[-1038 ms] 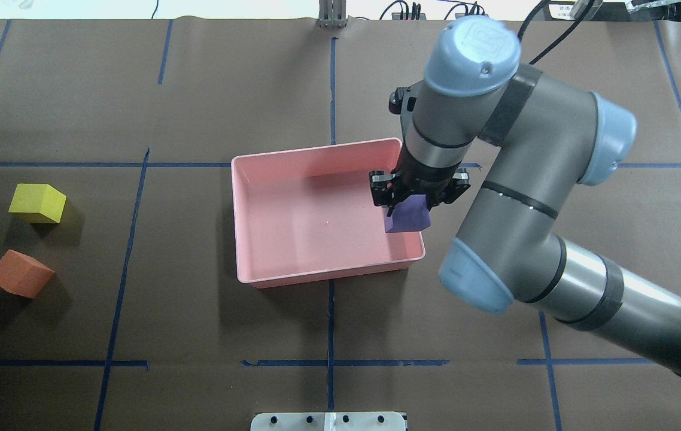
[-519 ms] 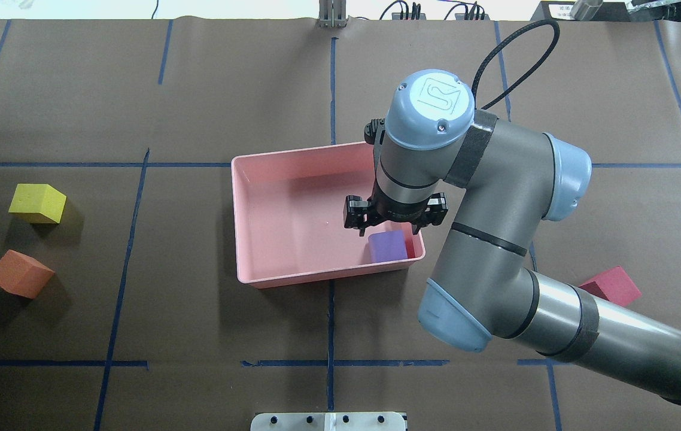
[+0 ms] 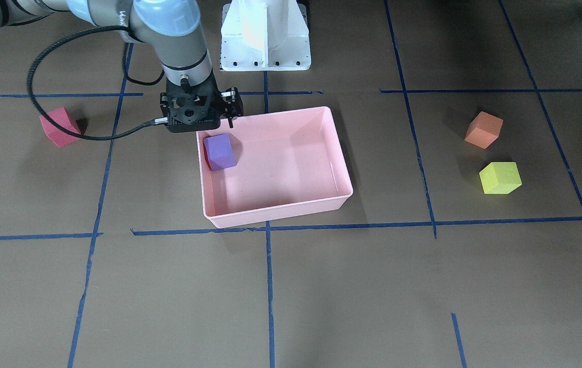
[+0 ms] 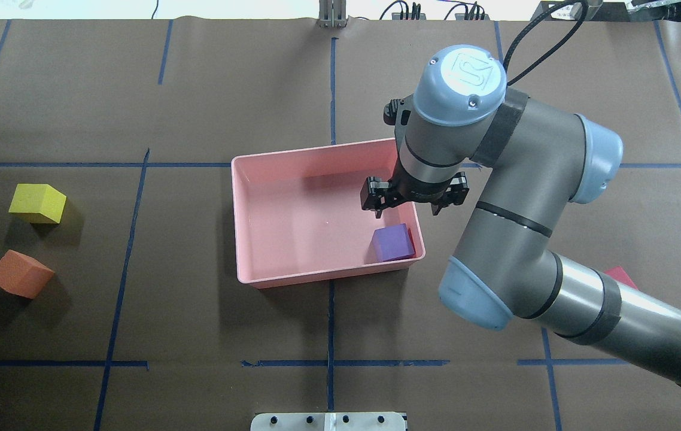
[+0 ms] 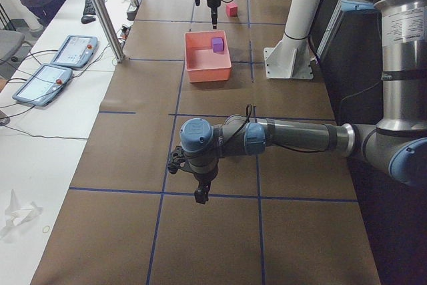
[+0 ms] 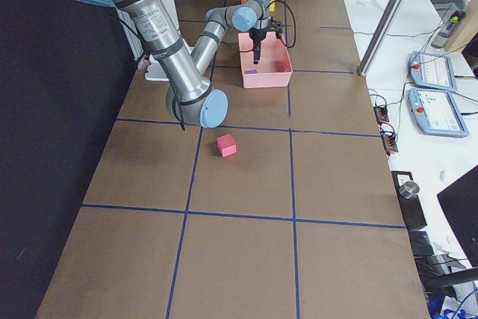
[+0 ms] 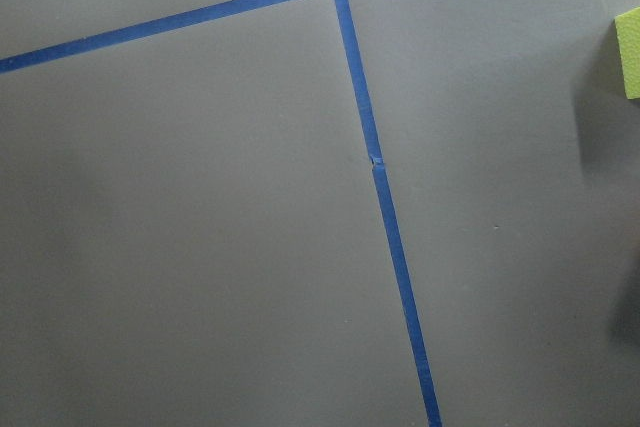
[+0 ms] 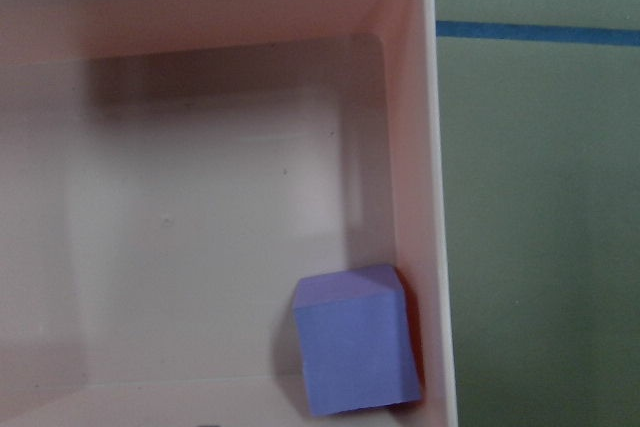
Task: Place blocks into pink bin with both arms
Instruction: 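Lift the right gripper away while the left gripper reaches to the yellow cube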
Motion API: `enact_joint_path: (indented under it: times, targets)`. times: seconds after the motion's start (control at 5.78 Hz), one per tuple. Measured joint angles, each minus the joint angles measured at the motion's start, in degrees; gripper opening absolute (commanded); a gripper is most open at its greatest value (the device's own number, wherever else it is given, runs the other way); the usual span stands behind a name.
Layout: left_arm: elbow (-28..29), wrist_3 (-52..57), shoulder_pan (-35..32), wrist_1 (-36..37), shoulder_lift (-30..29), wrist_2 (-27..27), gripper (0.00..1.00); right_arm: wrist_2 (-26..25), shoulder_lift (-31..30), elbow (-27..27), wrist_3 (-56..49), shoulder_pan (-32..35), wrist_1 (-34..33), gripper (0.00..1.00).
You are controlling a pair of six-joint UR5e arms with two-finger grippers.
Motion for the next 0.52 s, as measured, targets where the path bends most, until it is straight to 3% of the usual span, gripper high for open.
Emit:
enact_joint_path:
  times: [0.52]
  targets:
    - [1.7, -2.5, 2.4, -9.5, -5.5, -1.3, 1.00, 5.5, -6.2, 1.3, -18.4, 11.1, -0.1, 1.00]
